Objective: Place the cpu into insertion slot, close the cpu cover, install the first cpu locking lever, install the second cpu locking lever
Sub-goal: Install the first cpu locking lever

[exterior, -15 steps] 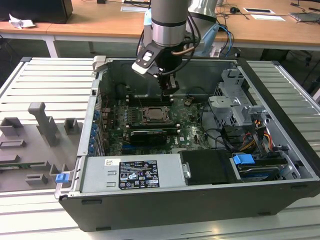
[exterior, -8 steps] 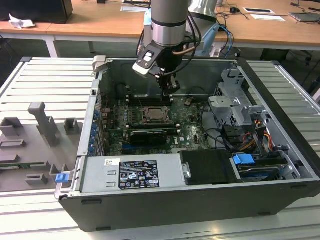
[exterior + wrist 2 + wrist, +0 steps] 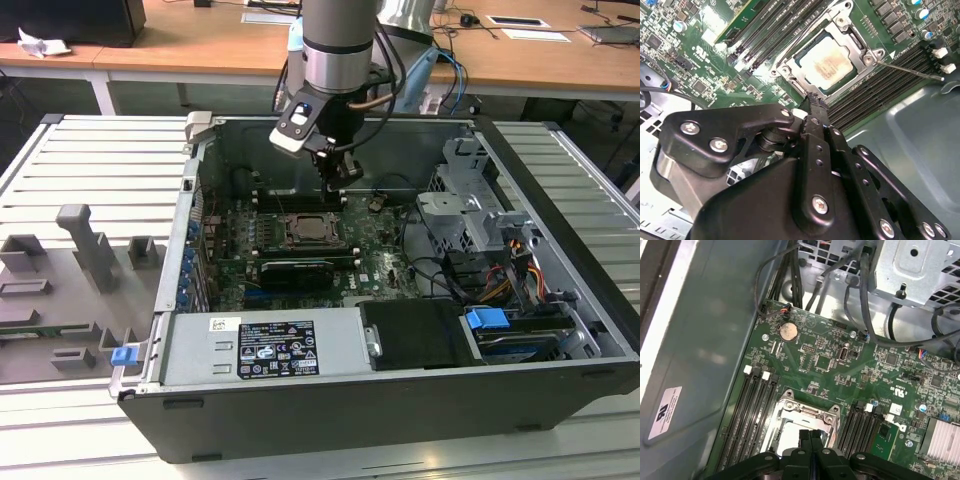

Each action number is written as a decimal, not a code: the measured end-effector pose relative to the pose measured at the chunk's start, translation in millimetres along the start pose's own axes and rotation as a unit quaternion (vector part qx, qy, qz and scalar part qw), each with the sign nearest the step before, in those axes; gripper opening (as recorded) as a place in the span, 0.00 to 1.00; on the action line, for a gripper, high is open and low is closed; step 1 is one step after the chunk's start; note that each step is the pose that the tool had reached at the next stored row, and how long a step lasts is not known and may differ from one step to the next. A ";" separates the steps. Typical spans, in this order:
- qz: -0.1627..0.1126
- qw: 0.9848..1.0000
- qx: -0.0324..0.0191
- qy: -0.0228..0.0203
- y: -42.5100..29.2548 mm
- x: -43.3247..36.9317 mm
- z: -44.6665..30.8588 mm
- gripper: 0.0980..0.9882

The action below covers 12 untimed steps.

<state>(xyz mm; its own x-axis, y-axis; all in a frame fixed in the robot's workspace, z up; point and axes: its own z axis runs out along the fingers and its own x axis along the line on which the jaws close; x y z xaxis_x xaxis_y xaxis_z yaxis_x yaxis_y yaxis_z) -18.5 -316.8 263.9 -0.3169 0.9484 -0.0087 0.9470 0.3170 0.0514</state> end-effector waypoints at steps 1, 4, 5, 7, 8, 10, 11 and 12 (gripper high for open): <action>-0.002 1.000 0.000 0.000 0.0 0.0 0.0 0.01; -0.010 1.000 0.000 0.001 0.0 0.0 0.0 0.01; -0.012 1.000 0.000 0.001 0.0 0.0 0.0 0.01; -0.017 1.000 0.000 0.001 0.0 0.0 0.0 0.01; -0.019 1.000 0.000 0.001 0.0 0.0 0.0 0.01; -0.024 1.000 0.000 0.001 -0.1 0.0 0.0 0.01; -0.025 1.000 0.000 0.001 -0.1 0.0 0.0 0.01; -0.028 1.000 0.000 0.001 -0.1 0.0 0.0 0.01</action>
<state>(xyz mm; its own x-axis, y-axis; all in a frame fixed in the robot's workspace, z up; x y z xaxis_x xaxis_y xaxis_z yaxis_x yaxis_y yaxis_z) -18.7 -316.8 263.9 -0.3687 0.9295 -0.0088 0.9281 0.3687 0.0514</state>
